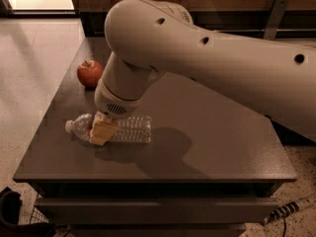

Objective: Knock water bottle over

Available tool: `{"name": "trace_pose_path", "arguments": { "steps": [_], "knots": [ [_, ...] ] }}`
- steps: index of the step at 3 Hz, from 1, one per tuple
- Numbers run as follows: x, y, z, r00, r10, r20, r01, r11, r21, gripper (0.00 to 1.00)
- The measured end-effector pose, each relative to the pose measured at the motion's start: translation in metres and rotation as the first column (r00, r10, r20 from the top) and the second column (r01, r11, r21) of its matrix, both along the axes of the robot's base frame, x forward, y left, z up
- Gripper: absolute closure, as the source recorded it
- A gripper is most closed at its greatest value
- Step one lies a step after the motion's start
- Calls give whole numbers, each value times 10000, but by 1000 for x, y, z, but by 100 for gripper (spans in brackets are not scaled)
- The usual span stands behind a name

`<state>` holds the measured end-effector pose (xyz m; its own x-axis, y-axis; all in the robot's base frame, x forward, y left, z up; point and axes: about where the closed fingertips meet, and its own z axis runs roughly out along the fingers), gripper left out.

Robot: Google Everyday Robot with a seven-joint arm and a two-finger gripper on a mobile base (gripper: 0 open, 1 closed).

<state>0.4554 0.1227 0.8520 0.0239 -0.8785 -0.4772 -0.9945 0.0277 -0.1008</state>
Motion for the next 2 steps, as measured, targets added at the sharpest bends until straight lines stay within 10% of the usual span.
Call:
{"name": "trace_pose_path", "arguments": {
  "steps": [2],
  "knots": [
    [-1,0,1,10000,6,28,-6,10000,-3,0]
  ]
}}
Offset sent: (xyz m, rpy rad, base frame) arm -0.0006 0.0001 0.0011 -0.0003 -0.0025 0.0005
